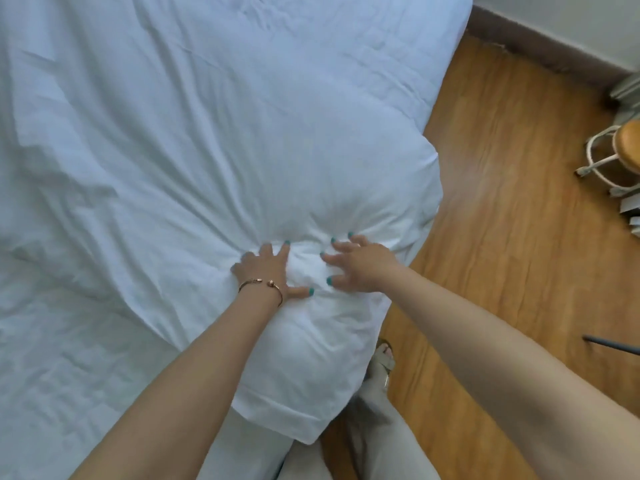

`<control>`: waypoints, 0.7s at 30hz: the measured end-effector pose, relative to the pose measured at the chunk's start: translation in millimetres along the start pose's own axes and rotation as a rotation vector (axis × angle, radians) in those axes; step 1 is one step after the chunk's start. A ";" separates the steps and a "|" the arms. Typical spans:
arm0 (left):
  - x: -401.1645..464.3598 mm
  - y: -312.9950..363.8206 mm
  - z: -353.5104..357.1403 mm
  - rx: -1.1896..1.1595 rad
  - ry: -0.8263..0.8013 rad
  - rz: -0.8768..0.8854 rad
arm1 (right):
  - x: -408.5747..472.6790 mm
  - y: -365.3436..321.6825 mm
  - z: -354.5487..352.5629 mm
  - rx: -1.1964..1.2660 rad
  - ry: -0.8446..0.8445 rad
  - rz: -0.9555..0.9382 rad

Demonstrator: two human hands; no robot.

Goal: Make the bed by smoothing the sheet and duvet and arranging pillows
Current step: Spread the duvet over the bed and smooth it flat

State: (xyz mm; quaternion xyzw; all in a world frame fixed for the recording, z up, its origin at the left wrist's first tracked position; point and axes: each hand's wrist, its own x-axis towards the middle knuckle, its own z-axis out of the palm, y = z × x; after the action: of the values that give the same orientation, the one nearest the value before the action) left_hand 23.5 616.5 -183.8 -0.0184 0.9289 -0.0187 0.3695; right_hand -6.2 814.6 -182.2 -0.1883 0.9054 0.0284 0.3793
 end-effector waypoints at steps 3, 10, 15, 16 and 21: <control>32.0 28.0 -61.1 -0.129 0.279 -0.034 | 14.9 37.1 -52.9 0.286 0.291 0.042; 157.4 131.7 -123.3 -0.431 0.185 -0.097 | 122.0 182.6 -115.0 -0.022 0.365 0.064; 188.2 147.0 -90.7 -0.340 0.166 -0.282 | 133.6 236.2 -76.1 -0.149 0.137 -0.139; 186.8 151.1 -95.2 -0.335 0.140 -0.311 | 131.5 242.0 -88.0 -0.166 0.086 -0.179; 168.1 220.1 -113.2 -0.577 0.147 -0.589 | 122.1 267.6 -143.7 -0.285 -0.218 -0.315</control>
State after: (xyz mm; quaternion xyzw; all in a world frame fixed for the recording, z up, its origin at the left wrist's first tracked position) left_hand -180.9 830.7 -227.5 -0.3847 0.8750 0.1360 0.2607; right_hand -278.7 995.8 -189.7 -0.3749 0.8053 0.1168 0.4443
